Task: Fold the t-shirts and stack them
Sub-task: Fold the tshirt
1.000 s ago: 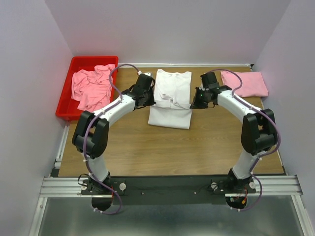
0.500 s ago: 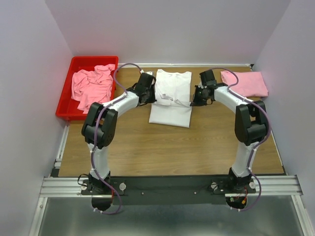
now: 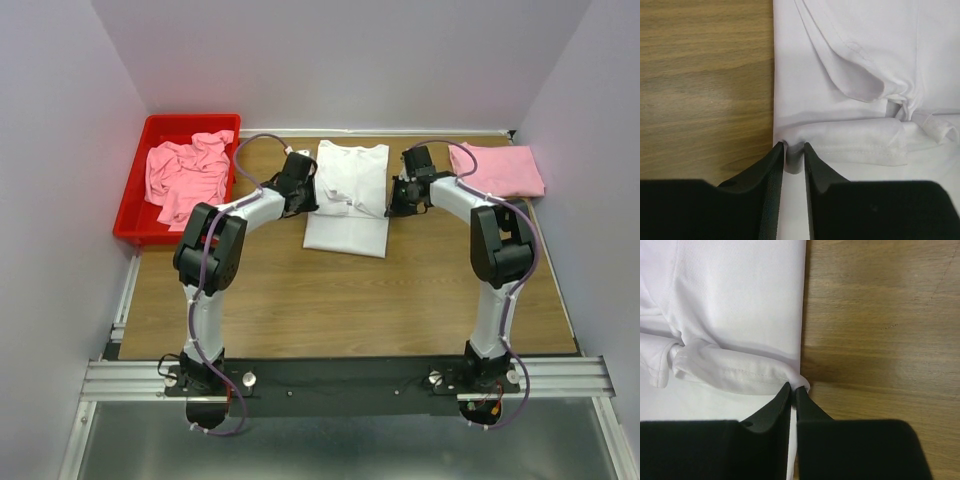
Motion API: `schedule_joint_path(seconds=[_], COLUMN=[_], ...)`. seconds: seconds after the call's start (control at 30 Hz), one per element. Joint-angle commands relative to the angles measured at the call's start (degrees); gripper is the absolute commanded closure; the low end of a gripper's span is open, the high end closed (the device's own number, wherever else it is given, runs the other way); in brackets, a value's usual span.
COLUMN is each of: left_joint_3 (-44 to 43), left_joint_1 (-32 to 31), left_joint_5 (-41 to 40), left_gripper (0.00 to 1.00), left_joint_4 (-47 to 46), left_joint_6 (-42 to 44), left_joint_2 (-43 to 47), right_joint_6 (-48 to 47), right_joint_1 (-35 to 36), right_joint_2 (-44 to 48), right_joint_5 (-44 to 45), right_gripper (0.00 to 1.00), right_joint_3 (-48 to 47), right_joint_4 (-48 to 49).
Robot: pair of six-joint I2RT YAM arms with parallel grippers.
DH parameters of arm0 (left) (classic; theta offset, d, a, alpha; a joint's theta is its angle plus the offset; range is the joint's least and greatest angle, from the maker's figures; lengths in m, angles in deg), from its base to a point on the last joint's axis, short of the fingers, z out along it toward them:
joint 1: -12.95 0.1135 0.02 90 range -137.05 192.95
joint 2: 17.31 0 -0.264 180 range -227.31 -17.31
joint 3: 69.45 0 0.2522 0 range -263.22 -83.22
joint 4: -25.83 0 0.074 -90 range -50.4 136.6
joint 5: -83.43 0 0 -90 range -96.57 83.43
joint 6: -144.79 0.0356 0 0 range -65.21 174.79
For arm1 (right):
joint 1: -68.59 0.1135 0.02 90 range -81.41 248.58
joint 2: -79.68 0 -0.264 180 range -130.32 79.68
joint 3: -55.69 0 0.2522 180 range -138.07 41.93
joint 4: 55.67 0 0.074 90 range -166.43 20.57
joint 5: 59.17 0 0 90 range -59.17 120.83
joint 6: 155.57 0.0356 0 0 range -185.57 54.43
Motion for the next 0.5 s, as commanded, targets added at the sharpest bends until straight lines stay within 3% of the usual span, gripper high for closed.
schedule_joint_path(seconds=[0.0, 0.03, 0.23, 0.33, 0.47], left_joint_3=[1.8, 2.9, 9.5, 12.7, 19.2], left_joint_1=[0.5, 0.4, -2.7, -6.5, -10.4], left_joint_5=[-2.2, -2.4, -7.6, -9.7, -8.9], left_gripper=[0.59, 0.51, 0.36, 0.38, 0.59], left_joint_4=[-1.6, -1.4, -0.5, -0.7, -2.1], left_joint_6=[-0.6, -0.9, -2.7, -3.3, -4.3], left_joint_2=[3.9, 5.0, 16.4, 21.3, 22.6], right_joint_6=[-2.7, -2.8, -3.8, -4.3, -5.1], right_joint_1=[-0.4, -0.2, 2.4, 3.9, 4.7], right_joint_2=[3.3, 4.4, 12.3, 15.5, 17.3], right_joint_5=[-0.2, 0.0, 3.4, 2.8, 0.9], right_gripper=[0.78, 0.76, 0.73, 0.73, 0.75], right_joint_3=[-0.2, 0.2, 4.1, 6.1, 9.5], right_joint_4=[1.3, 1.3, 1.9, 3.4, 6.1])
